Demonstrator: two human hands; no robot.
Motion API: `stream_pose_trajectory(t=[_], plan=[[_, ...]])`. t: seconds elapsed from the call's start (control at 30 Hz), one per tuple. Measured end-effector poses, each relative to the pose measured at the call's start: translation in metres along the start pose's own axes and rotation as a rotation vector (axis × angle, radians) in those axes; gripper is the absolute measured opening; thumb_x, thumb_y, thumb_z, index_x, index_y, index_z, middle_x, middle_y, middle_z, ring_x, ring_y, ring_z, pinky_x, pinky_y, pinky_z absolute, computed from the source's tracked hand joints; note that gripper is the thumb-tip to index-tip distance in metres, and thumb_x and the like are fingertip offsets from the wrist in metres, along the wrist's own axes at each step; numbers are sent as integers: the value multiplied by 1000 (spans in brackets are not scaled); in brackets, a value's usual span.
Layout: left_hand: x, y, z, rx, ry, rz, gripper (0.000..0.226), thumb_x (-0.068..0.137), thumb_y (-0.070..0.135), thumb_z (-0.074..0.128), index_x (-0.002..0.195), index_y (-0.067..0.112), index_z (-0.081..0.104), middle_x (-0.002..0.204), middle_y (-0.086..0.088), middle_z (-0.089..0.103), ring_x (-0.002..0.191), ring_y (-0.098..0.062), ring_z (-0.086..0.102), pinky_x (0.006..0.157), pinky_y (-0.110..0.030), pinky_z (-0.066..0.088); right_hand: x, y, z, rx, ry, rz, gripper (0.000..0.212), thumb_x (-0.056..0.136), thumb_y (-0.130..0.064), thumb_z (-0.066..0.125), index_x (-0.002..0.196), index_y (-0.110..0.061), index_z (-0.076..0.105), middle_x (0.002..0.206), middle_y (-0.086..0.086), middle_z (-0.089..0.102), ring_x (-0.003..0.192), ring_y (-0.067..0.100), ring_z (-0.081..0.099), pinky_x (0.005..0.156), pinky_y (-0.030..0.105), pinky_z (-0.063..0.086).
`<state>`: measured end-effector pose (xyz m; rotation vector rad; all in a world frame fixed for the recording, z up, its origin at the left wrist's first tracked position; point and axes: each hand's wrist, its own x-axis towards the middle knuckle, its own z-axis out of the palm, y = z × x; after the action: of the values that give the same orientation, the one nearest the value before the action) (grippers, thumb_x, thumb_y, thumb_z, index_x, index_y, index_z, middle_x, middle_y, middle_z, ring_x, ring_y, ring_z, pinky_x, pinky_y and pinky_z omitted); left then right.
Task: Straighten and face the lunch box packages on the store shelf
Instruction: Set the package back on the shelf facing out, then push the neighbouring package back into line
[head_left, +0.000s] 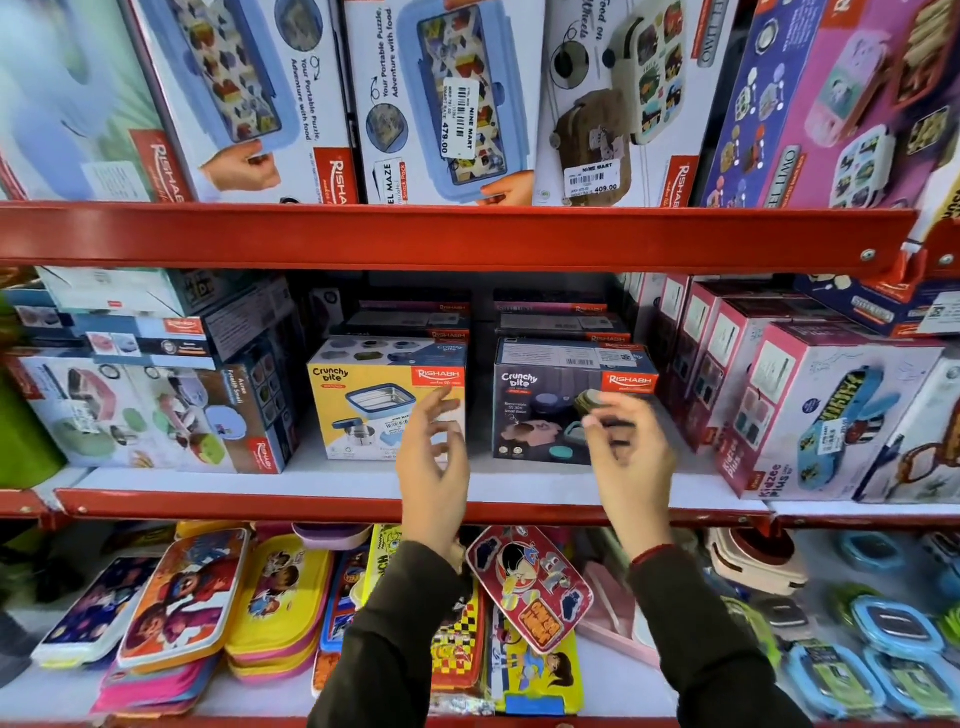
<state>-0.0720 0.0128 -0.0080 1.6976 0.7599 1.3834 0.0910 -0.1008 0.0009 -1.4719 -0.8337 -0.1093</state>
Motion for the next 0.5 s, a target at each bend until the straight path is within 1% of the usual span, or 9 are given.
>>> stream_pose_trajectory(t=[0.1,0.17,0.2,0.23,0.3,0.33,0.37,0.43,0.5], plan=[[6,-5,-26,1,118,31,39,105,9,50,142,20,51,138,7,58,118,-4,57,94,-9,46,-19,-10,35,25,-208,71,24,96,-16,68,119,-23,67,102,-16,73,91,-7,69,71,4,49],[10,-12,-46,4,151,16,49,104,5,51,150,19,43,148,11,50,135,-14,51,110,-21,43,-28,-12,58,-3,-332,110,29,97,-19,67,126,-20,67,113,-10,73,98,-4,70,76,2,48],[13,-18,-57,21,152,-3,55,104,5,51,155,17,36,156,9,44,144,-17,44,118,-26,37,-32,-12,68,-23,-379,131,33,97,-20,67,130,-18,65,120,-5,72,101,-3,68,81,3,48],[17,-23,-68,49,137,-34,60,105,7,51,159,14,29,164,3,36,151,-19,36,123,-27,30,-35,-12,77,-47,-417,151,38,98,-23,66,135,-17,63,129,-2,70,107,1,67,89,7,49],[28,-34,-88,125,69,-140,68,106,10,50,164,9,14,173,-6,20,160,-21,20,127,-23,16,-37,-11,92,-100,-476,199,49,98,-30,64,144,-16,55,144,2,62,127,15,61,109,30,49],[35,-40,-96,177,25,-195,71,105,11,51,164,6,11,173,-9,16,161,-23,16,130,-28,11,-38,-12,98,-126,-498,221,54,99,-34,64,148,-16,50,150,4,57,135,20,56,114,40,46],[43,-46,-104,226,-24,-244,71,105,12,51,163,3,11,172,-13,18,161,-27,17,133,-37,8,-38,-12,103,-156,-514,235,59,99,-37,63,151,-16,46,154,5,53,141,23,51,117,44,43],[56,-53,-115,299,-128,-320,65,105,14,51,160,-1,20,166,-20,31,157,-36,26,132,-53,12,-37,-12,113,-218,-536,244,67,99,-40,61,156,-14,38,160,9,46,146,27,45,120,44,38],[62,-57,-122,335,-218,-353,54,106,16,49,154,0,31,156,-23,44,151,-40,36,129,-57,17,-37,-14,122,-270,-551,239,69,101,-37,59,159,-13,32,162,12,42,148,29,42,121,42,36]])
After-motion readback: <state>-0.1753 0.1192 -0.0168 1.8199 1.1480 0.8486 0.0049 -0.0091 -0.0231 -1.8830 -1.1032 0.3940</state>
